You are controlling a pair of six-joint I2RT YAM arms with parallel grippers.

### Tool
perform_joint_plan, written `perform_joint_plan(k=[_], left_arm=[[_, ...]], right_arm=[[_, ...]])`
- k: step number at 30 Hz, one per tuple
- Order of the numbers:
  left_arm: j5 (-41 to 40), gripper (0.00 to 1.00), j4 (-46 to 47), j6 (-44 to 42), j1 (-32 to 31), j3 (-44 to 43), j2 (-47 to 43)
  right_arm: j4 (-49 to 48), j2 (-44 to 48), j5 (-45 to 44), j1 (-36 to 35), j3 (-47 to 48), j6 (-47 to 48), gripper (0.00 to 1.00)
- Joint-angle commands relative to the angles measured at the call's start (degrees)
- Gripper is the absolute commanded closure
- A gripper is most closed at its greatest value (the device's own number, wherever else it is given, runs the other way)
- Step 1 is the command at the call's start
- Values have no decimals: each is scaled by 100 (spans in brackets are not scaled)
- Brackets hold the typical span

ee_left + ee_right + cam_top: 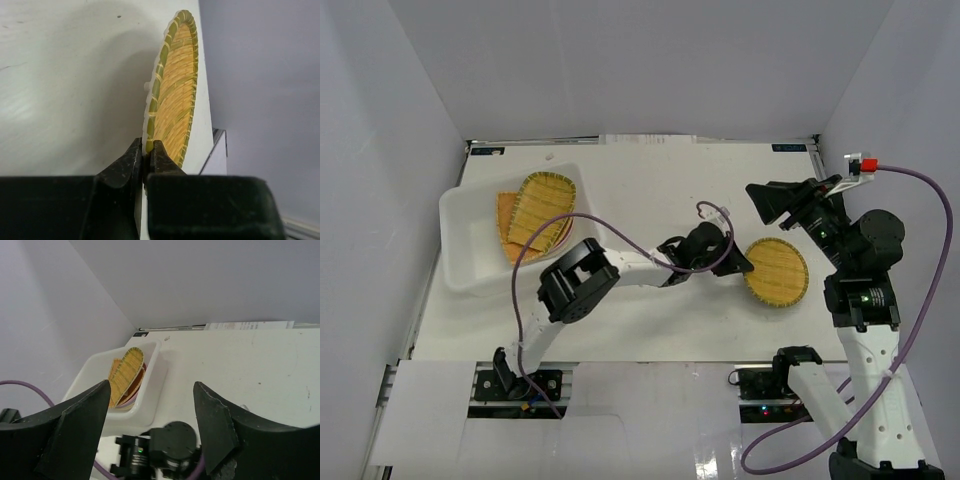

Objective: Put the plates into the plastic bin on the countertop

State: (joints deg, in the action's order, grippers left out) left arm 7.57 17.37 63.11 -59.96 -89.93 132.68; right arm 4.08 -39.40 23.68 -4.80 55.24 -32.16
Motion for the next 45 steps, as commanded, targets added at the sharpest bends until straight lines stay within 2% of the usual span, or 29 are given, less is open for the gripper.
perform_joint_plan(k=[1, 2, 5, 6, 8, 9, 11, 12, 13, 17, 19, 22, 24, 25, 26, 27, 28, 30, 37, 38, 40, 41, 44, 45], left_arm=[[235, 100, 934, -755, 362, 773, -1760], [279, 100, 961, -913, 432, 967, -2451], [455, 100, 997, -985, 756, 1810, -3465], [464, 100, 919, -1055, 845, 2178, -4138], [377, 100, 384, -1151, 1117, 2461, -4853], [150, 100, 147, -1343, 1214, 2585, -5579], [-298, 100, -933, -1668, 1539, 2779, -6687], [-561, 100, -1285, -1801, 1636, 2831, -6694], [-1304, 100, -2071, -1907, 1846, 2919, -7364], [-2539, 100, -3413, -2276, 2559, 3051, -8459], [-2917, 100, -3688, -2417, 2919, 3130, -8636], [-2885, 100, -3486, -2523, 3516, 3481, -8619], [-2508, 100, -3215, -2488, 3990, 3798, -8558], [-2298, 100, -3109, -2471, 4567, 3886, -8540], [-1756, 100, -3003, -2357, 4903, 3982, -8470], [-1446, 100, -2906, -2339, 5229, 4088, -8409], [-1095, 100, -2731, -2295, 5841, 4132, -8330], [-297, 100, -2555, -2172, 6520, 4211, -8006], [438, 100, -2141, -1890, 7042, 4686, -6836], [481, 88, -2176, -1864, 7051, 4695, -6695], [700, 77, -2255, -1786, 7086, 4721, -6380], [736, 63, -2307, -1733, 7086, 4739, -6334], [606, 32, -2606, -1688, 7095, 4818, -6474], [527, 7, -2789, -1706, 7095, 4827, -6561]], right_arm=[[-337, -33, -56, -39, 434, -167, 27], [-337, -42, -91, -39, 504, -194, 26], [-311, -33, -162, -39, 715, -194, 25], [-302, -24, -162, -39, 742, -185, 25], [-302, 11, -145, -39, 769, -185, 25], [-311, 20, -127, -39, 760, -194, 24], [-337, 2, -14, -39, 707, -229, 24], [-494, 11, 13, -39, 655, -281, 24], [-626, 11, 57, -39, 463, -351, 24], [-1057, -120, 408, -48, 6, -580, 24], [-1189, -313, 558, -65, -136, -589, 24], [-1199, -621, 691, -310, -347, -441, 23], [-962, -849, 428, -793, -339, -37, 23], [-848, -929, 279, -977, -330, 121, 23], [-690, -999, -45, -1353, -321, 375, 22], [-654, -1113, -170, -1522, -339, 456, 22], [-654, -1166, -284, -1655, -374, 509, 22], [-802, -1298, -382, -1919, -540, 544, 22], [-1128, -1615, -628, -2393, -901, 474, 22], [-1137, -1650, -645, -2438, -910, 483, 22], [-1172, -1738, -707, -2543, -919, 509, 22], [-1172, -1816, -768, -2631, -893, 518, 22], [-1242, -1940, -821, -2780, -866, 527, 20], [-1260, -1958, -830, -2816, -857, 527, 20]])
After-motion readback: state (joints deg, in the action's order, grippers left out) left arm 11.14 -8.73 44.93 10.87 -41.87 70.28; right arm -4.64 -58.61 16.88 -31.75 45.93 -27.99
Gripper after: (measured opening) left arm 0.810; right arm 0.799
